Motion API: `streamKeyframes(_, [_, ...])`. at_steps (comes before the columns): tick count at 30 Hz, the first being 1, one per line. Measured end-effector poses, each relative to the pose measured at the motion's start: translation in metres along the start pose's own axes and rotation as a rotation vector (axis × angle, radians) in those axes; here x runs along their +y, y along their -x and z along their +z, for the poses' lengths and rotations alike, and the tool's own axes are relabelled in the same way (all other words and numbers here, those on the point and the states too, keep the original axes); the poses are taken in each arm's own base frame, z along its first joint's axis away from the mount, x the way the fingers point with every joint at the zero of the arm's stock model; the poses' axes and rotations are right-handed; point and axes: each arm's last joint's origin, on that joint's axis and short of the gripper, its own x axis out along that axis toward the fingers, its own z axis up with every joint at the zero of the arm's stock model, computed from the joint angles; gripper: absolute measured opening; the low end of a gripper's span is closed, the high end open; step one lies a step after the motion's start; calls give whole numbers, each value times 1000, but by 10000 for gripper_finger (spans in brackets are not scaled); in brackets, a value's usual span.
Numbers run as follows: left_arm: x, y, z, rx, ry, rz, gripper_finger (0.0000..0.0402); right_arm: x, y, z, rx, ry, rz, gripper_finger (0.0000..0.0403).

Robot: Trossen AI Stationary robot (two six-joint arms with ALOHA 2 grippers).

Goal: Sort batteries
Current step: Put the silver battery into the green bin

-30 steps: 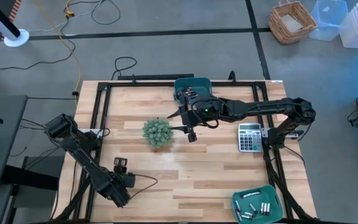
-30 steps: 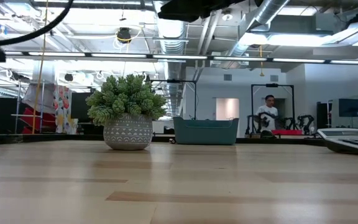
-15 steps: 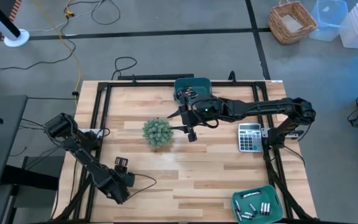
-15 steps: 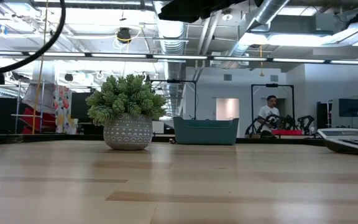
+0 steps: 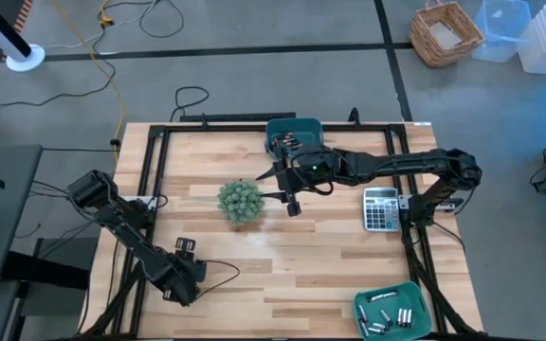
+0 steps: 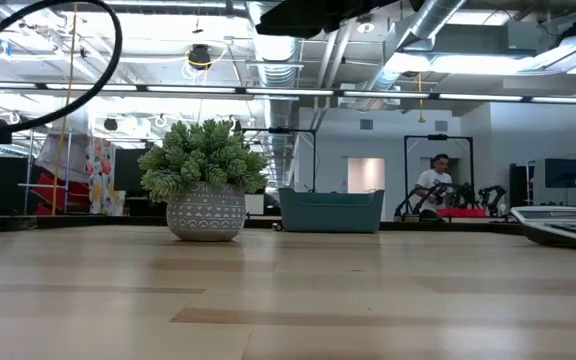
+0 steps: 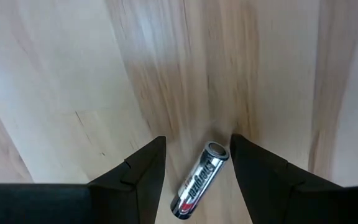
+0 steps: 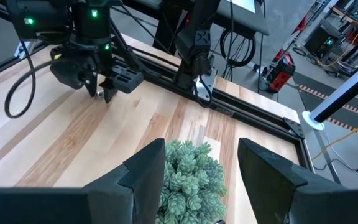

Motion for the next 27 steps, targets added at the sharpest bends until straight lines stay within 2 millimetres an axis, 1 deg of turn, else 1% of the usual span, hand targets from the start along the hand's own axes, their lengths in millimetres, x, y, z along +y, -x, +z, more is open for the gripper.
streamKeyframes(6, [-3, 0, -4, 26, 0, -12, 180, -2, 0, -1, -1, -1, -7, 220])
streamKeyframes(15, [-4, -2, -10, 124, -4, -66, 180, -3, 0, 0, -13, 1, -14, 220])
streamKeyframes(20, [-3, -5, -12, 127, -13, -81, 178, -3, 0, 1, -16, 1, -15, 220])
streamKeyframes(23, [-3, -6, -12, 114, -18, -80, 160, -3, 0, 1, -16, 1, -15, 220])
streamKeyframes(27, [-2, -7, -10, 97, -14, -77, 109, -3, 0, 1, -16, 0, -15, 220])
